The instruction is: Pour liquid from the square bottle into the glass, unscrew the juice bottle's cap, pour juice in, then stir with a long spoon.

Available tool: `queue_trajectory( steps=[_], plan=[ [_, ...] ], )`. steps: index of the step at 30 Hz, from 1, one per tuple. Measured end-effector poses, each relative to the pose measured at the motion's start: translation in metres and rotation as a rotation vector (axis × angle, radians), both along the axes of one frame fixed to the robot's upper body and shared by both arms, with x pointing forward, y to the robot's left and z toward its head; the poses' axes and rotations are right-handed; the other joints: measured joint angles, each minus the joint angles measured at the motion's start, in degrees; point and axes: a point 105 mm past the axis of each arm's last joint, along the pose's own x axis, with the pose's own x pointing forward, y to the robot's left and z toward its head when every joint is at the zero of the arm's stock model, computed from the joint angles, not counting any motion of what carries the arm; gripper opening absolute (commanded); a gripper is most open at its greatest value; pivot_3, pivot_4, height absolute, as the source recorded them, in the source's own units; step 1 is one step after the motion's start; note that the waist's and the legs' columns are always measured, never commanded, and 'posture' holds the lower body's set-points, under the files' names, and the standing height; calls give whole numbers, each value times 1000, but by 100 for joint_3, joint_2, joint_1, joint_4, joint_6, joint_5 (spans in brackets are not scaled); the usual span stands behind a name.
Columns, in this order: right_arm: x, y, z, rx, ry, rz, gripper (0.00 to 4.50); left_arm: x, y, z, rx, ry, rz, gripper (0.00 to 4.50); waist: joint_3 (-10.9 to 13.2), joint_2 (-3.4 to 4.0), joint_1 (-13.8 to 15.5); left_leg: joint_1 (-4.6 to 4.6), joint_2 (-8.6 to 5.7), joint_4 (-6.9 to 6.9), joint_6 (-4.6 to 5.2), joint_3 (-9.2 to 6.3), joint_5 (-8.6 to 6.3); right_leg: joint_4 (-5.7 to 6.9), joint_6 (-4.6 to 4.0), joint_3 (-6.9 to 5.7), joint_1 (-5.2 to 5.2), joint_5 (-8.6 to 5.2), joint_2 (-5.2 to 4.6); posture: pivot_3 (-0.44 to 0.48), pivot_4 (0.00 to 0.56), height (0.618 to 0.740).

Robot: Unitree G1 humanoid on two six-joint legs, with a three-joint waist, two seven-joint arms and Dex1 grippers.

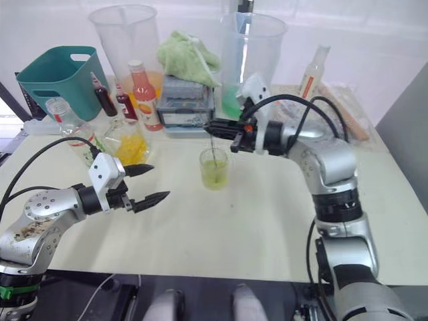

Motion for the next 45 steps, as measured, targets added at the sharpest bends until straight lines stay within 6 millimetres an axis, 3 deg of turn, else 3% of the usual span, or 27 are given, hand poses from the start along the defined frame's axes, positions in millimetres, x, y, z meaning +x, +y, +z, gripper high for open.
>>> queue_trajectory(
  steps=[2, 7, 14, 26, 33, 45],
  plan=[
    [9, -5, -4, 2, 1, -42, 0, 0, 1, -1, -1, 3, 1, 4486, 0, 0, -6, 0, 0, 0, -1, 0, 1, 0, 0, 1, -2, 0, 0, 0, 150, 698],
    [12, 14, -4, 99, -15, -8, 0, 0, 0, -1, -2, 4, -4, 4486, 0, 0, -31, -1, 1, -3, -1, -1, 1, 3, -2, 1, -3, 1, 2, 0, 150, 698],
    [-3, 32, 6, 206, 43, 88, 0, 0, 0, -1, -2, 6, -7, 4486, 1, 1, -8, -5, 1, 0, -1, -1, 1, 2, -2, -1, -3, 1, 0, 0, 150, 698],
    [-4, 10, 11, 150, 48, 44, 0, -1, -2, 0, -12, -10, -22, 4486, 1, 2, -13, -5, 1, 0, -1, -1, 1, 2, -2, -1, -3, 1, 1, 0, 150, 698],
    [-9, 6, 43, 192, -29, 54, 0, 1, 1, -3, -19, -2, -20, 4486, 1, 2, -16, -5, 1, -1, -1, -1, 1, 1, -1, -1, -3, 1, 1, 0, 150, 698],
    [-13, -6, 44, 131, -9, 14, 0, 3, 1, -2, -15, -15, -35, 4486, 1, 2, -12, -5, 1, 0, -1, -1, 1, 1, -2, -1, -3, 1, 1, 0, 150, 698]
  ],
)
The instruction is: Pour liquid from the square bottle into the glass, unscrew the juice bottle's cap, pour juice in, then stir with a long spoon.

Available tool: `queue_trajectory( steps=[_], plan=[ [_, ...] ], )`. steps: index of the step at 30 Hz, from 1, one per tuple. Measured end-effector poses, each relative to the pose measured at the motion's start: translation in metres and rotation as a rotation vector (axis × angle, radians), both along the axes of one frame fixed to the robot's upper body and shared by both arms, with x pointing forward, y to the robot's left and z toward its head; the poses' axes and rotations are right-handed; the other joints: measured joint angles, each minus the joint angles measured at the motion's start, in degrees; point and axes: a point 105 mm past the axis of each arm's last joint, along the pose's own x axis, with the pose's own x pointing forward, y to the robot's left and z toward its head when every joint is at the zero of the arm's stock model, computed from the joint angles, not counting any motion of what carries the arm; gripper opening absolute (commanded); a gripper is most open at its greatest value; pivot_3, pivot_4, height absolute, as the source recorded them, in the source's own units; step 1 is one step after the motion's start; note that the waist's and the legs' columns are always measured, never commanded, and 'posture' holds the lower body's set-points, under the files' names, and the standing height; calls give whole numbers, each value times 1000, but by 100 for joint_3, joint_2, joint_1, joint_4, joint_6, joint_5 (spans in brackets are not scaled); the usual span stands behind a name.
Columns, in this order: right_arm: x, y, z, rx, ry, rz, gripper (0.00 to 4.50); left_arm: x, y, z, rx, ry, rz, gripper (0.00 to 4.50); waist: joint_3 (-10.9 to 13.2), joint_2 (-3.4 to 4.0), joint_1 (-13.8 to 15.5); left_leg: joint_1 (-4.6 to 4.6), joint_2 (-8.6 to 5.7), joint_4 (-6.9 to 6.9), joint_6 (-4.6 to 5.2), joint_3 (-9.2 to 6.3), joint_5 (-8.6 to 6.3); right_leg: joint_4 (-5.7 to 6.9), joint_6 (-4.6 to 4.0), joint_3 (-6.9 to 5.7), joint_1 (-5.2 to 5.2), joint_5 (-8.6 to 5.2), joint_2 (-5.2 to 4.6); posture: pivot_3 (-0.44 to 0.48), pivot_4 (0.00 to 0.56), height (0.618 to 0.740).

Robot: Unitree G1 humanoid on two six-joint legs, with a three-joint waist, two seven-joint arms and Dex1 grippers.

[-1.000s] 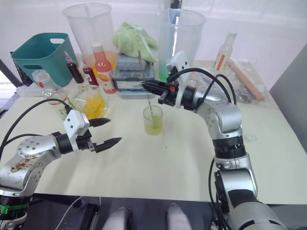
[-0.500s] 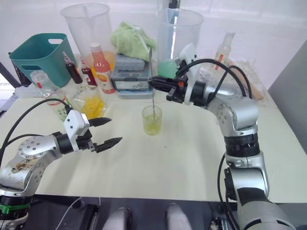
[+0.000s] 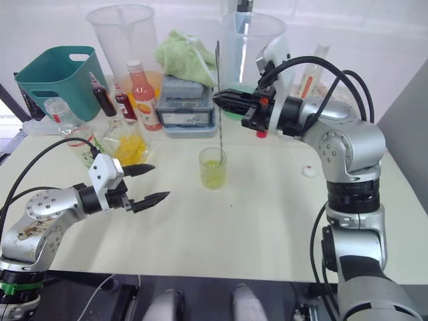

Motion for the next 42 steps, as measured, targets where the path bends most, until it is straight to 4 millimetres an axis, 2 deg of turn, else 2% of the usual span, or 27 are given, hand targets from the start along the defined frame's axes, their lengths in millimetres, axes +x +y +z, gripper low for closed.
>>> queue_trajectory(
  steps=[7, 11, 14, 19, 24, 26, 29, 32, 38, 42],
  plan=[
    [-2, -2, 1, -13, -2, -8, 0, 1, -1, -3, -3, 6, -8, 4486, 0, 0, 0, 0, 0, 0, 0, 0, 0, 0, 0, 0, 0, 0, 0, 0, 150, 698],
    [-6, -10, 6, 3, 18, -8, 0, 1, 0, -3, -2, 9, -12, 4486, 0, 0, 15, 0, 0, 0, 0, 0, 0, -2, 0, 0, 0, 0, -1, 0, 150, 698],
    [-10, -21, 18, 33, 29, -17, 0, 0, 0, -3, -2, 6, -17, 4486, 0, 0, 19, -1, -1, 0, 0, 0, 0, -1, 0, 0, 0, 0, -1, 0, 150, 698],
    [-12, -42, 51, 148, 35, -59, 0, -1, -1, -1, 0, -19, -36, 4486, 1, 1, 10, -1, 0, 0, 0, 0, 0, -2, 0, 0, 0, 0, -1, 0, 150, 698],
    [-9, -62, 55, 157, 81, -151, 0, -2, -2, 1, -4, -34, -48, 4486, 1, 1, 6, -1, 0, -1, 0, 1, 0, -3, 0, 1, 0, 0, -1, 0, 150, 698],
    [0, -78, 46, 145, 111, -263, 0, -1, -1, 5, -17, -60, -45, 4486, 1, 1, 8, -1, 0, 1, 0, 1, 0, -3, 0, 1, 1, 0, -1, 0, 150, 698],
    [16, -109, 19, 112, 246, -452, 0, 2, 7, 12, -27, -98, -19, 4486, 1, 1, 25, -3, -2, 2, 0, 1, 0, -6, 0, 2, 0, 0, -4, 0, 150, 698],
    [16, -130, -5, 35, 420, -552, 0, 1, 9, 16, -30, -118, -28, 4486, 9, 17, 25, -4, -5, -1, 0, 3, 0, -7, 0, 4, -2, -2, -8, 0, 150, 698],
    [9, -140, -38, -136, 636, -617, 0, -9, 12, 10, -30, -93, -53, 4486, 9, 21, -29, -3, -4, -5, 1, 3, 0, -6, -3, 5, -7, -4, -6, 0, 150, 698],
    [4, -130, -76, -293, 818, -575, 0, -14, 12, 10, -20, -76, -52, 4486, 9, 21, -14, -3, -4, 1, 0, 3, 0, -7, 0, 5, -5, -7, -7, 0, 150, 698]
  ],
)
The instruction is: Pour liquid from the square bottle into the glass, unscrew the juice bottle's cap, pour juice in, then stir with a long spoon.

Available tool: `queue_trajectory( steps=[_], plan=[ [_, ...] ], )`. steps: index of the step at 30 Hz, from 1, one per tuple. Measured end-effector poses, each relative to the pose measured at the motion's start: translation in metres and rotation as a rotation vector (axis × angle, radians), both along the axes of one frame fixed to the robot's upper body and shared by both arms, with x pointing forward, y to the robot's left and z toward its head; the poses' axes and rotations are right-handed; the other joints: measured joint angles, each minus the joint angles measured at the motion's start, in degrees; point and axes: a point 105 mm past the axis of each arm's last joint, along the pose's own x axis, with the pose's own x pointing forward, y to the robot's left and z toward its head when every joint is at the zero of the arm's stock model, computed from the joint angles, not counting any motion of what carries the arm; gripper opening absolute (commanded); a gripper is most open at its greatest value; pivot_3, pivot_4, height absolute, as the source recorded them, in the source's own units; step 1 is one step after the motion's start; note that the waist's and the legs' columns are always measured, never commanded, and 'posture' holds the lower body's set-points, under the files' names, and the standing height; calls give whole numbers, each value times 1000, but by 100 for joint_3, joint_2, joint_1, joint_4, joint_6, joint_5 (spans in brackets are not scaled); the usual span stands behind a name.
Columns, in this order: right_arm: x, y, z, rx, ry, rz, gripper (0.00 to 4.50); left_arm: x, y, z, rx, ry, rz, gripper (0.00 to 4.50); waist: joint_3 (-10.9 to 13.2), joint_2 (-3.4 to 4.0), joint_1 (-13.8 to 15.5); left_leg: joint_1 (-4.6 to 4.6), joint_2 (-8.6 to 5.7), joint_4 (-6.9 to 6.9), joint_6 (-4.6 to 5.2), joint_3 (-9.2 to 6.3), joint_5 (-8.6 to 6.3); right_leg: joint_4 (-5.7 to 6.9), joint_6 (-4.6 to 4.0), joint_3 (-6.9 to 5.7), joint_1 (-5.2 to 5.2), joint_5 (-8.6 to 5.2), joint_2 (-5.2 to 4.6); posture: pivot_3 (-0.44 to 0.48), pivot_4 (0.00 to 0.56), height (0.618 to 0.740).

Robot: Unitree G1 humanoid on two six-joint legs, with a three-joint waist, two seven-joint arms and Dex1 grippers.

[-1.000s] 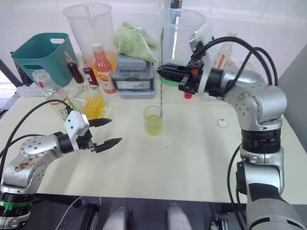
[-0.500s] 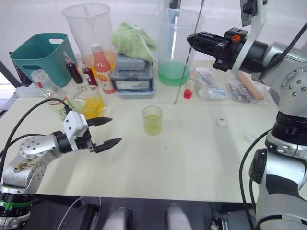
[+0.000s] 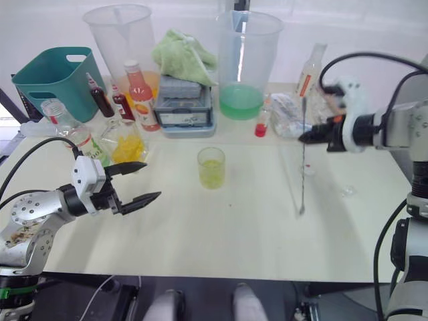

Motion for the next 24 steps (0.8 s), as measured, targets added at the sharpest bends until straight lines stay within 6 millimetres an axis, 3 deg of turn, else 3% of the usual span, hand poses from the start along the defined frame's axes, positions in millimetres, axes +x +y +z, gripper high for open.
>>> queue_trajectory(
  steps=[9, 18, 24],
  plan=[
    [34, -1, -55, -109, 132, -119, 0, -9, 1, -9, 38, 39, 44, 4486, 0, 1, 5, -7, 0, 1, 0, -1, 0, -1, 1, -2, -3, 0, 0, 0, 150, 698],
    [48, 13, -87, -108, 165, -92, 0, -18, -3, -14, 58, 65, 53, 4486, 0, 1, 11, -9, 0, 4, 0, -2, 0, 2, 2, -4, -4, 2, 1, 0, 150, 698],
    [50, 8, -90, -112, 162, -90, 1945, -16, 4, -18, 106, 66, 85, 4500, 0, 2, 7, -8, 0, 4, 0, -2, 0, 3, 2, -4, -3, 2, 2, 0, 150, 698]
  ],
)
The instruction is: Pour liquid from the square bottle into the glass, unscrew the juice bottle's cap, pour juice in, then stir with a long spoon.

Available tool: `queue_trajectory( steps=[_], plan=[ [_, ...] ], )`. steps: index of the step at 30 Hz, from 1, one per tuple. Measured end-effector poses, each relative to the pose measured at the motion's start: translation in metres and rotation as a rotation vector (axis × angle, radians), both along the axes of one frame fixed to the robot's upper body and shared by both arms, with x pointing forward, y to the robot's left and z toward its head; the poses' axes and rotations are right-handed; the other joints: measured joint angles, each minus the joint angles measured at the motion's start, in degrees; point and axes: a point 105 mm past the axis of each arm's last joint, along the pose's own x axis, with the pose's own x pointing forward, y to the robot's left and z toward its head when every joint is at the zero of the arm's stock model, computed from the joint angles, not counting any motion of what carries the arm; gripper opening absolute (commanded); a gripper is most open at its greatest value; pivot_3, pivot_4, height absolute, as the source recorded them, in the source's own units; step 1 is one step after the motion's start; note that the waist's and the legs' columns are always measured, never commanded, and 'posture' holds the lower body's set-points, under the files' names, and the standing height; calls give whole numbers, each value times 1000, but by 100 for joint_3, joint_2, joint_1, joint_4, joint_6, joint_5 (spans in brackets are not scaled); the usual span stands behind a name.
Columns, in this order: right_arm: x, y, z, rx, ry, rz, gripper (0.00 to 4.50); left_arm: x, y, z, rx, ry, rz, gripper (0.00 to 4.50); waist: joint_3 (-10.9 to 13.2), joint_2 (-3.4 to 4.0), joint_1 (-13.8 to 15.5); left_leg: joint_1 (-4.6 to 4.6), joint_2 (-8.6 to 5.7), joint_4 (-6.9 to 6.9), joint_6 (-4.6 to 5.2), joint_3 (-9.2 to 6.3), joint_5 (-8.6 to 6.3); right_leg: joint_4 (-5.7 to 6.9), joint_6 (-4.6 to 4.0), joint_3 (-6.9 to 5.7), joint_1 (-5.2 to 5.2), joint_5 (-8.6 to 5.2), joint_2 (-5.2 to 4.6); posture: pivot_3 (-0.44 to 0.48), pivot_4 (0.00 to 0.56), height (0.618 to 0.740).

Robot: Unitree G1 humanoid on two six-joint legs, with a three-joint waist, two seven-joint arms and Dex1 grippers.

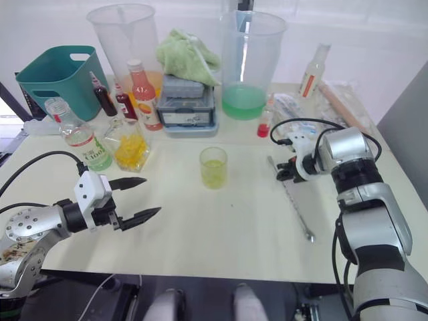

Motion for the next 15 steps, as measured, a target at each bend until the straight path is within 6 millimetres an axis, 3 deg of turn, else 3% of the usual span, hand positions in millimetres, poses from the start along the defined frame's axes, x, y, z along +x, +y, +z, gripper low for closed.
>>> queue_trajectory(
  steps=[7, 15],
  plan=[
    [-2, -1, 8, 32, -21, 25, 4354, 10, 7, 1, 15, -8, 25, 4500, 1, 3, 3, 0, 0, 0, 0, 0, 0, 0, 0, 0, 0, 0, -1, 0, 150, 698],
    [-19, -13, 55, 115, -225, 118, 4466, 22, 22, 1, 31, -7, 57, 4500, 1, 2, 14, 0, 0, 0, 0, 0, 0, 0, 1, -1, 1, -1, -1, 0, 150, 698]
  ],
)
